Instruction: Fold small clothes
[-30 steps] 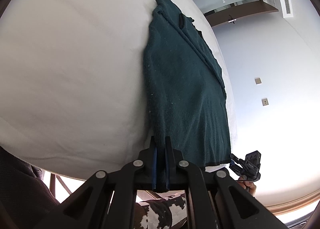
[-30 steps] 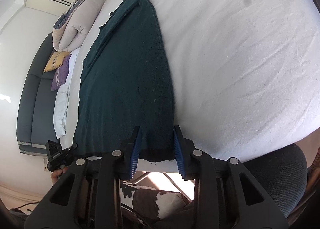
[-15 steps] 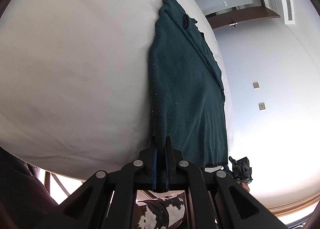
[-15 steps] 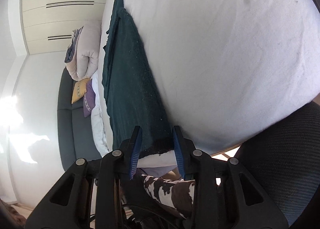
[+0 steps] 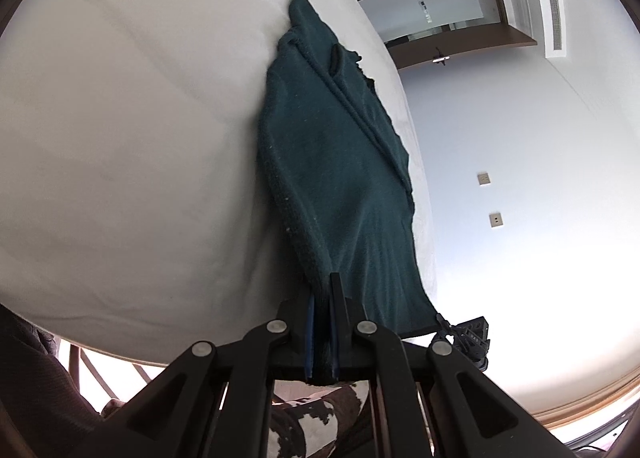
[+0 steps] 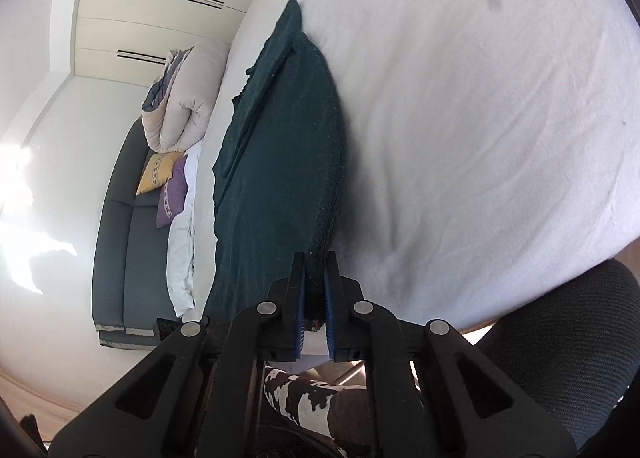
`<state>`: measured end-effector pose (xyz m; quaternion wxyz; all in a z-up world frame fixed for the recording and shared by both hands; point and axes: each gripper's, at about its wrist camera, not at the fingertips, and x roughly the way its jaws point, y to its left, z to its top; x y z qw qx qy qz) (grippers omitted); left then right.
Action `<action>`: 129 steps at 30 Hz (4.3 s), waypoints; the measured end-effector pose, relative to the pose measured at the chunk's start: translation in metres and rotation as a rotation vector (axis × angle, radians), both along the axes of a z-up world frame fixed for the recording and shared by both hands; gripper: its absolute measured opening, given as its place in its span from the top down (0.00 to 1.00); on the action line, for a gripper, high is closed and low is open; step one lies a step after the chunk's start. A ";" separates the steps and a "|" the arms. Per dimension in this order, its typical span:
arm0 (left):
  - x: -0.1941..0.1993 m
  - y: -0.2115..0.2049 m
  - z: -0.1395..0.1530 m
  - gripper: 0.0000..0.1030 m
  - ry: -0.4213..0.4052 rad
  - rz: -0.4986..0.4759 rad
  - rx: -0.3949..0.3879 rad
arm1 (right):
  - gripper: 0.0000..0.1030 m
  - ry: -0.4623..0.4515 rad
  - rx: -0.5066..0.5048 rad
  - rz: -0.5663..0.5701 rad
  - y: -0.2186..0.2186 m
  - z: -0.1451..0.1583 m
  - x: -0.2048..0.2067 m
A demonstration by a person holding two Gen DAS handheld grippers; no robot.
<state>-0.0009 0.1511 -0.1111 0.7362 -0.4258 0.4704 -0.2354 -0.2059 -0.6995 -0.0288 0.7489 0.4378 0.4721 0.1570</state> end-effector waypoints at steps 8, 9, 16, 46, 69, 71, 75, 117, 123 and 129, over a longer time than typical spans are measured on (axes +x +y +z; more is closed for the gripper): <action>0.028 0.014 0.045 0.95 -0.099 0.061 -0.107 | 0.93 -0.102 0.047 0.012 0.016 0.054 0.040; 0.033 0.016 0.051 0.95 -0.110 0.069 -0.114 | 0.93 -0.114 0.054 0.011 0.018 0.060 0.048; 0.085 0.024 0.075 0.95 -0.145 0.122 -0.144 | 0.93 -0.157 0.066 -0.023 0.029 0.092 0.117; 0.370 0.017 -0.017 0.67 0.025 0.257 -0.065 | 0.81 0.030 -0.131 -0.242 0.032 0.006 0.482; 0.278 -0.039 -0.015 0.62 -0.061 0.145 0.398 | 0.30 -0.146 -0.554 -0.085 0.080 0.023 0.336; 0.274 -0.037 -0.015 0.67 -0.057 0.146 0.417 | 0.30 -0.161 -0.625 -0.120 0.078 0.030 0.320; 0.268 -0.039 -0.014 0.77 -0.060 0.141 0.460 | 0.31 -0.166 -0.653 -0.164 0.063 0.035 0.304; 0.226 -0.026 0.048 0.56 -0.190 0.261 0.671 | 0.76 -0.103 -0.634 -0.193 0.040 0.035 0.260; 0.303 -0.096 0.078 0.45 -0.366 0.120 0.805 | 0.76 -0.199 -0.402 -0.019 0.093 0.047 0.327; 0.392 -0.128 0.047 0.45 -0.343 0.088 0.862 | 0.76 -0.155 -0.151 0.140 0.172 0.012 0.437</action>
